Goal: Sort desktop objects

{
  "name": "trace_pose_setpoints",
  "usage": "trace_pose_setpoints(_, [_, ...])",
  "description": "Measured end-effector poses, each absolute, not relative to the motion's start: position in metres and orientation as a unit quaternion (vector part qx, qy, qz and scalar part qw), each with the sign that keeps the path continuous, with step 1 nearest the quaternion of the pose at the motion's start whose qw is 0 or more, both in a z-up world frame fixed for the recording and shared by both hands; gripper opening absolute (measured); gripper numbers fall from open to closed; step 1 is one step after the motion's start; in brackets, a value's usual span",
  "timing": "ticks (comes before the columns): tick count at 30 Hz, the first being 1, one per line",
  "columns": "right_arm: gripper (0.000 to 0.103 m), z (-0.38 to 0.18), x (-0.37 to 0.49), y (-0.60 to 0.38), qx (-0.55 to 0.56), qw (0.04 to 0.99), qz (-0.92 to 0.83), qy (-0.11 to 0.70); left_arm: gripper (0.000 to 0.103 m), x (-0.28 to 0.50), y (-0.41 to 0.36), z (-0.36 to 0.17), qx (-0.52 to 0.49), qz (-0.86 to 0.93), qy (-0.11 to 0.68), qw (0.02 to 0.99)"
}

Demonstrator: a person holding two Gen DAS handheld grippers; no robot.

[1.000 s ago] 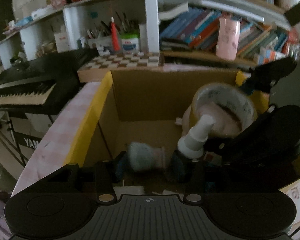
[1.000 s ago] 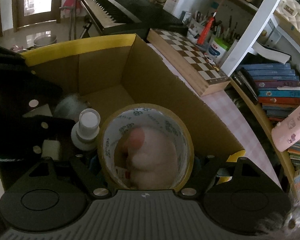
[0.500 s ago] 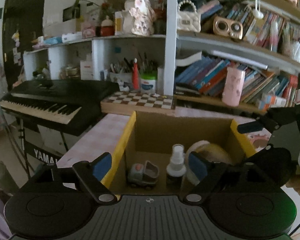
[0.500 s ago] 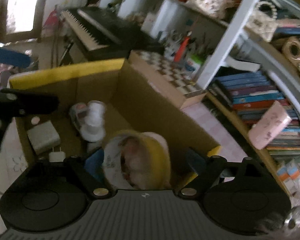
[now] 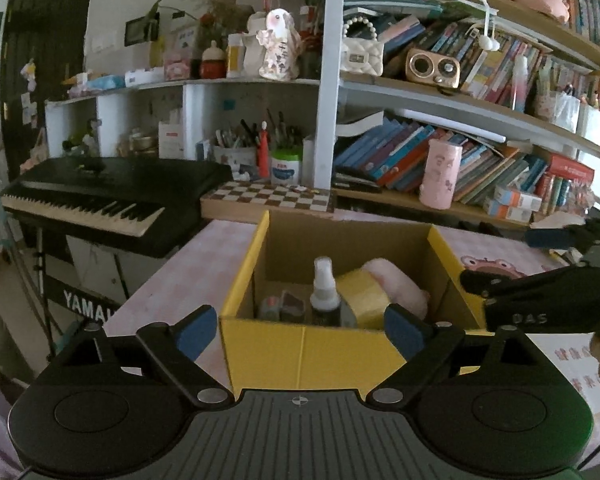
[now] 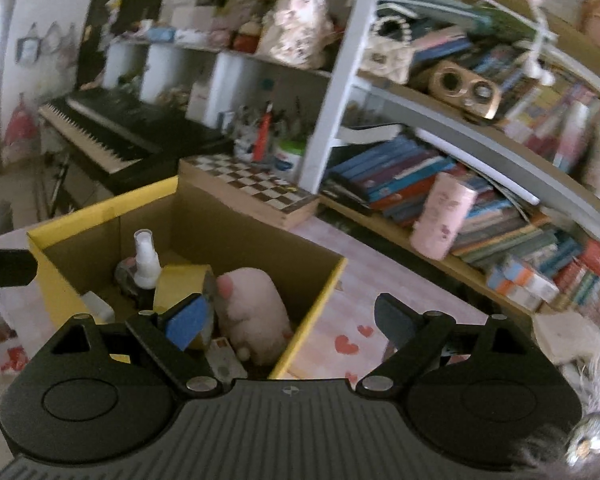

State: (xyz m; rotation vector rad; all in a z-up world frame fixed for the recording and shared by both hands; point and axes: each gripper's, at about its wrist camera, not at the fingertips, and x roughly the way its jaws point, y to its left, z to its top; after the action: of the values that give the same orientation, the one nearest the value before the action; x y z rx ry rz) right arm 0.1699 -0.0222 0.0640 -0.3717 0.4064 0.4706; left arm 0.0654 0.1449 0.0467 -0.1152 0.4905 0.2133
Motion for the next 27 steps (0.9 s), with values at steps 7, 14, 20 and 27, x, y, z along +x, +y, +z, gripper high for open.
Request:
trace_pose_setpoints(7, [0.091,0.063,0.12,-0.043,-0.148,0.949,0.185,0.206,0.093,0.035,0.141,0.045,-0.056,0.081,0.244,0.965])
trace_pose_setpoints(14, [0.092,0.052,0.07,-0.057,-0.143,0.955,0.149,0.213,0.093,0.01,0.127,0.036,-0.038,0.056,0.242,0.968])
trace_pose_setpoints(20, [0.092,0.038,0.035,-0.074,-0.103,0.96,0.112,0.237,0.093,-0.003,0.112,0.024,-0.032,0.028,0.259,0.965])
trace_pose_setpoints(27, [0.092,0.02,0.008,-0.097,-0.043,0.956,0.069,0.28,0.1,-0.016,0.096,0.011,-0.026,0.032,0.282,0.959])
